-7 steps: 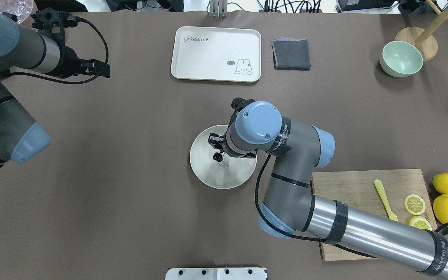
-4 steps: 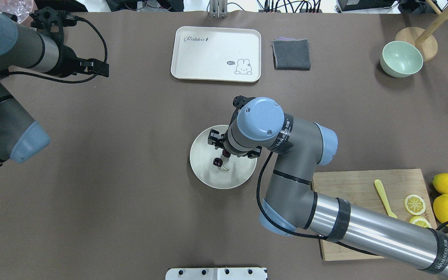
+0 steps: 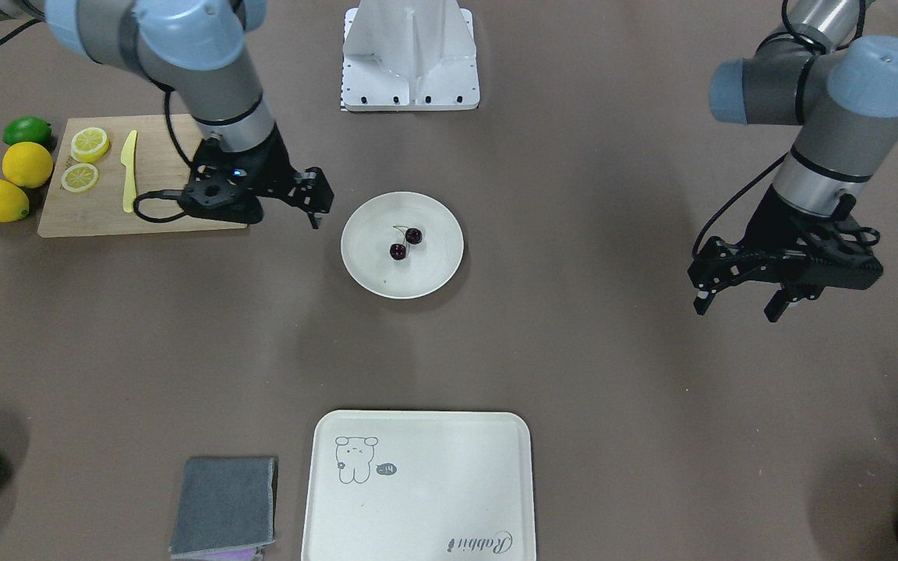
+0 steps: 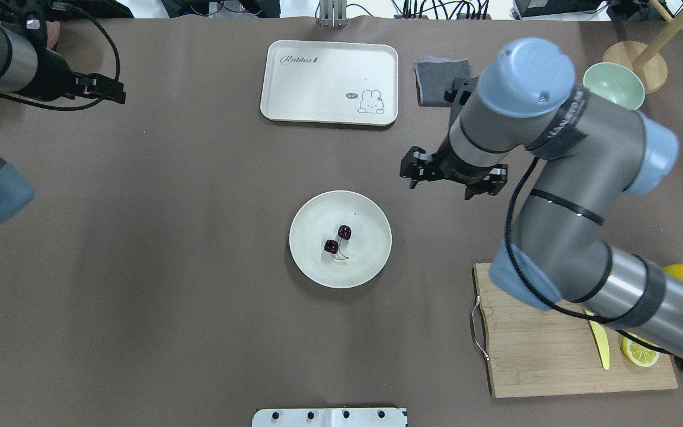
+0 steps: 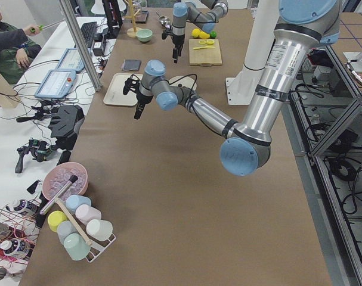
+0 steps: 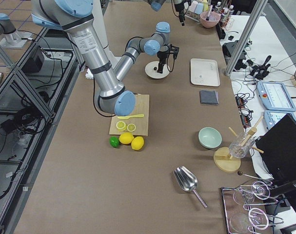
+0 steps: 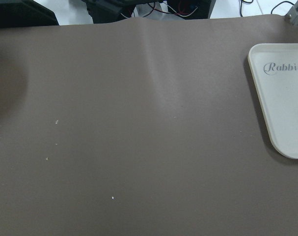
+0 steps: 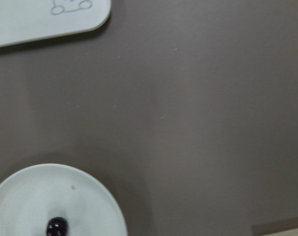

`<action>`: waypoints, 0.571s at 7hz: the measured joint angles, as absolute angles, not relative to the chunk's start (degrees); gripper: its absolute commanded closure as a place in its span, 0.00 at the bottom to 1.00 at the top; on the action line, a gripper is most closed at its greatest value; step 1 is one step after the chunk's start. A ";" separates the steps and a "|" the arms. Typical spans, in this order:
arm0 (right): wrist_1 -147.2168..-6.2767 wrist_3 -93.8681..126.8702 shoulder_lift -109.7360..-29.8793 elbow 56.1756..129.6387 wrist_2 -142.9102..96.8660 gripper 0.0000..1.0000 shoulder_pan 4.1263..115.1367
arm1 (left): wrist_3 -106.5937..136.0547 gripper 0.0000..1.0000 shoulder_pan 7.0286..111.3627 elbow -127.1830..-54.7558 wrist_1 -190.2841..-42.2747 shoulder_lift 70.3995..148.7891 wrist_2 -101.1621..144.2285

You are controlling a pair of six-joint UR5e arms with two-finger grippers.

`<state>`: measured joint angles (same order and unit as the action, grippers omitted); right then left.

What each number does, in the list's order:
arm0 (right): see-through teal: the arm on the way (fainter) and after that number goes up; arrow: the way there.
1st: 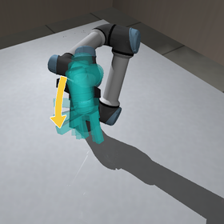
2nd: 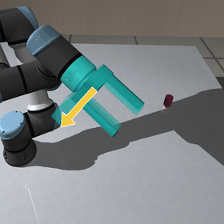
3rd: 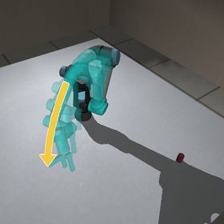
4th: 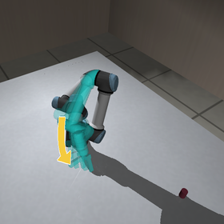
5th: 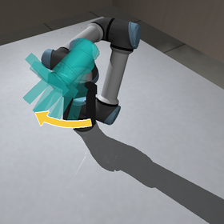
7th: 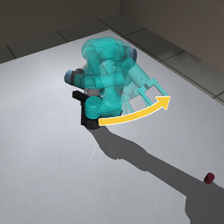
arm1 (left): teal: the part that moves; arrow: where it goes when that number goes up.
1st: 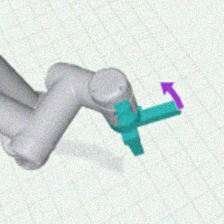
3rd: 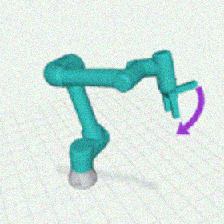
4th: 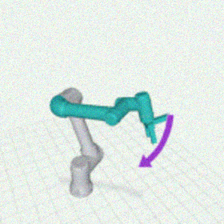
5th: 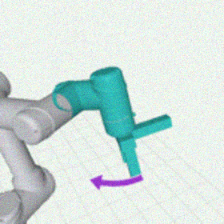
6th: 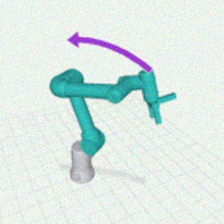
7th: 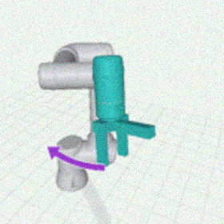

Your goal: Place red cherry on plate

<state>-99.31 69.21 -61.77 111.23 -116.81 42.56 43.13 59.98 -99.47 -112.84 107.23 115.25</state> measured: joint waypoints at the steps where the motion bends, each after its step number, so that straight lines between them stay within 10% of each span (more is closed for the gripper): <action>1: -100.56 61.87 -67.46 114.84 -120.40 0.00 47.77 | 36.31 0.02 64.28 -99.41 -112.77 103.96 118.95; 4: -100.95 36.79 -81.62 118.58 -128.13 0.00 61.38 | 20.49 0.02 74.51 -99.17 -112.92 94.85 122.35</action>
